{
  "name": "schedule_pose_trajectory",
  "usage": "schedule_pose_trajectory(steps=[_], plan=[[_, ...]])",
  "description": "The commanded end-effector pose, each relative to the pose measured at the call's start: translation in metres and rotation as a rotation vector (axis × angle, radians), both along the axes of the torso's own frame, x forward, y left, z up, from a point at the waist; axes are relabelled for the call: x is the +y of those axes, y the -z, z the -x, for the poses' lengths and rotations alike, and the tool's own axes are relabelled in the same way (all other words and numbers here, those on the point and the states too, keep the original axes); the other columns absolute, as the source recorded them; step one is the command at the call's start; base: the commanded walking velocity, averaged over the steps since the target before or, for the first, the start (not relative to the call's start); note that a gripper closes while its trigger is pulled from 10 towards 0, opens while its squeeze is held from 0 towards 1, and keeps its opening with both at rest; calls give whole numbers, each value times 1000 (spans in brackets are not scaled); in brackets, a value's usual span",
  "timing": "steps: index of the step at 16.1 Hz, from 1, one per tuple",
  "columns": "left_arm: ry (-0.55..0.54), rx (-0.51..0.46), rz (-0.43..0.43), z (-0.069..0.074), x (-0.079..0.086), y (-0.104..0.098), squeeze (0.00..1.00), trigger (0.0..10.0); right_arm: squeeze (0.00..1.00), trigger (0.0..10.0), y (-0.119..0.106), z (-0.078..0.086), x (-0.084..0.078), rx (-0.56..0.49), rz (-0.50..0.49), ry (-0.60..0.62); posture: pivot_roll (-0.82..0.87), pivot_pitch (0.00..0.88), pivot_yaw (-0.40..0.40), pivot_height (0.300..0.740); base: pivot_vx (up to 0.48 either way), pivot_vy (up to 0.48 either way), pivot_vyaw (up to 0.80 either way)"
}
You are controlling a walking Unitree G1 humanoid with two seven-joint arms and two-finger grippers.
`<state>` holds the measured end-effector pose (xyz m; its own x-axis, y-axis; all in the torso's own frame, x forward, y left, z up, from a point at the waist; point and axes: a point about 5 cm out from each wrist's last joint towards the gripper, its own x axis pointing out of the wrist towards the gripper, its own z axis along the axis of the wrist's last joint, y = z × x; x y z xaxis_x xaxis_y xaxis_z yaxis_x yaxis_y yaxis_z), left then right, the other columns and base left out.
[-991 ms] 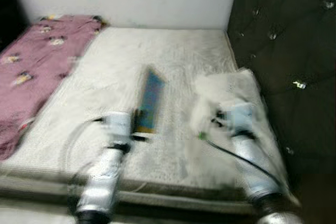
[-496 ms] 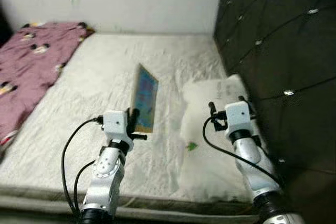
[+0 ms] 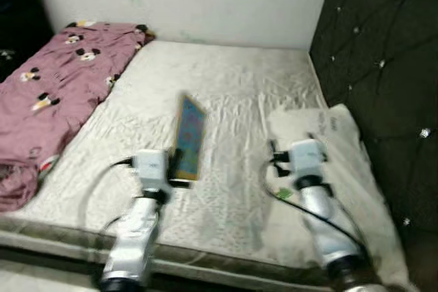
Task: Clean up the room
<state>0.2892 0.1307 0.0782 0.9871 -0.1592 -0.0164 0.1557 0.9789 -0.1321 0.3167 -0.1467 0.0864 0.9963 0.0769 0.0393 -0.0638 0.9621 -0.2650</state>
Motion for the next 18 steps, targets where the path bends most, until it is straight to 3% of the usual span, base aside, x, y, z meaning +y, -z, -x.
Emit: schedule_pose_trajectory(steps=[1,8,13,18], plan=[[22,-58,17,-4,-9,-13,0,10000,0,10000,-1,-1,-11,-1,3,24,-19,0,37,740,0,480,0],[35,-86,29,-5,-8,-17,0,10000,0,10000,-2,-2,-14,4,-29,28,-20,0,34,740,0,69,0],[50,-100,36,-4,-8,-19,0,10000,0,10000,-3,-3,-13,7,-42,25,-20,0,36,740,325,0,-486],[49,-96,52,-5,-11,-19,0,10000,0,10000,-2,-1,-12,7,-36,22,-21,0,36,740,208,0,0]])
